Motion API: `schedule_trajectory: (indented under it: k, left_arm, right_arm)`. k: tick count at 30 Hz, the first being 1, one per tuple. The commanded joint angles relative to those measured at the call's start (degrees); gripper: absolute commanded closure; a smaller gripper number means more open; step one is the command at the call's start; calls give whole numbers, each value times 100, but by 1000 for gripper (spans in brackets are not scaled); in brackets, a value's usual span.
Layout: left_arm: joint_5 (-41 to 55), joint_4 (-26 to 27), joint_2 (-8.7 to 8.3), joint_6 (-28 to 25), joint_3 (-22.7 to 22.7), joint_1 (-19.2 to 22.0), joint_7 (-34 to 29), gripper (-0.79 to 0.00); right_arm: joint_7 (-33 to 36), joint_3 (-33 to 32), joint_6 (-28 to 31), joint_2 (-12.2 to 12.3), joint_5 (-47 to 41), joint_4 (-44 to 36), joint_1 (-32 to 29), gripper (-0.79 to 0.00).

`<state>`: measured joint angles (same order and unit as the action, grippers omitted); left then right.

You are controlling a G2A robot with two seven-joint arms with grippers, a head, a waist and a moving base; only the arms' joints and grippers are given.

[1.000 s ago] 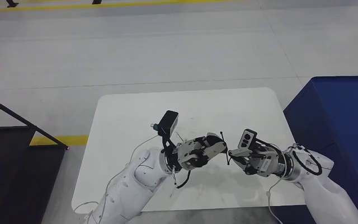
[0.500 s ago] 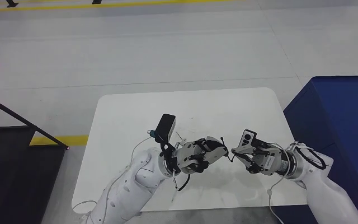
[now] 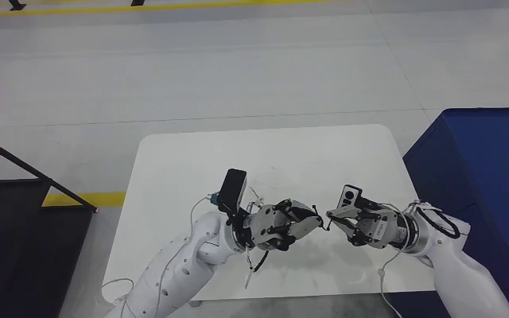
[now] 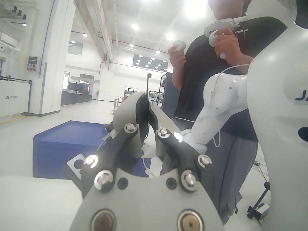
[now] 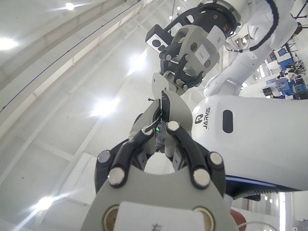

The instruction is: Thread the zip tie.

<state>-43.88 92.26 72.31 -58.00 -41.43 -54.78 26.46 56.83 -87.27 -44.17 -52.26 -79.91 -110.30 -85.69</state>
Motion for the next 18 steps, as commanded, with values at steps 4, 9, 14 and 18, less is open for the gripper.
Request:
schedule_trajectory:
  k: [4, 9, 14, 18]
  left_arm:
    - [-440, -98, -26, 0, 31, 120, 489, 0]
    - [-765, -259, -32, 0, 122, 211, 720, 0]
    - [-880, -344, -33, 0, 206, 278, 886, 0]
    - [-880, -394, -38, 0, 247, 323, 902, 0]
  right_arm:
    - [-32, 66, 3, -6, 25, 1, 19, 0]
    - [-53, 97, 6, -13, -8, 25, 59, 0]
    - [-92, 111, -10, -16, -29, 32, 87, 0]
    - [-140, 126, -28, -18, -25, 30, 112, 0]
